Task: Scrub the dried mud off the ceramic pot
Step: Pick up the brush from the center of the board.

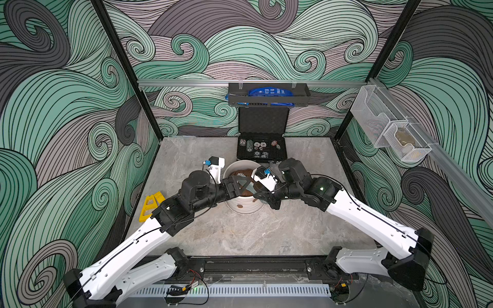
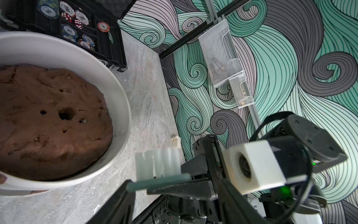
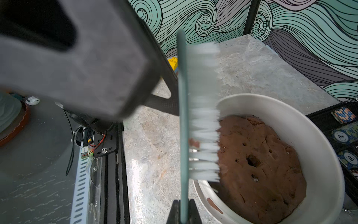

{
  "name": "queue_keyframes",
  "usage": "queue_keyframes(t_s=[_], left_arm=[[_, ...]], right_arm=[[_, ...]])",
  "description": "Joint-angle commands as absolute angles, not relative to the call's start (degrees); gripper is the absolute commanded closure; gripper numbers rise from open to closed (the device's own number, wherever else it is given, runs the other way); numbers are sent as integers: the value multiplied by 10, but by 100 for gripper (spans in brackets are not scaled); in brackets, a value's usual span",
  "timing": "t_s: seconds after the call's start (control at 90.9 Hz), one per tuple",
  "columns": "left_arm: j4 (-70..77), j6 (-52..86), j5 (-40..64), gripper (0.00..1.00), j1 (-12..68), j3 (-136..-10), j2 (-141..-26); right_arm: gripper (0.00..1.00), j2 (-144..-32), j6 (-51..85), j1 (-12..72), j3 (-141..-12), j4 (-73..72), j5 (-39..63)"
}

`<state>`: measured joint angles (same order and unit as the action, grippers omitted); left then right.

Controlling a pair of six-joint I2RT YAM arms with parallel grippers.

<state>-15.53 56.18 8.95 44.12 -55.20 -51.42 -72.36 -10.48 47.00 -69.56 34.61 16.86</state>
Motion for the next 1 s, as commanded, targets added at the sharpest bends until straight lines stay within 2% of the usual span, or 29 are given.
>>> queue_keyframes(t_s=[0.0,0.165,0.253,0.462,0.594,0.704,0.825,0.991], left_arm=[[-176,560,46,34,455,-586,-523],[-207,537,6,41,468,-593,-533],[-194,537,-3,52,468,-586,-532],[-210,533,-5,66,470,-591,-538],[-181,550,-13,80,470,-570,-530],[-166,560,-21,83,469,-563,-521],[-168,566,-8,87,468,-576,-522],[-152,595,-1,89,464,-571,-511]], right_arm=[[100,-731,-79,480,-716,330,166],[100,-734,-65,488,-727,332,161],[100,-734,-61,490,-730,335,156],[100,-736,-50,491,-732,332,153],[100,-722,-53,493,-721,315,149],[100,-698,-53,492,-695,280,150],[84,-674,-50,493,-659,231,155],[71,-648,-46,493,-612,162,168]])
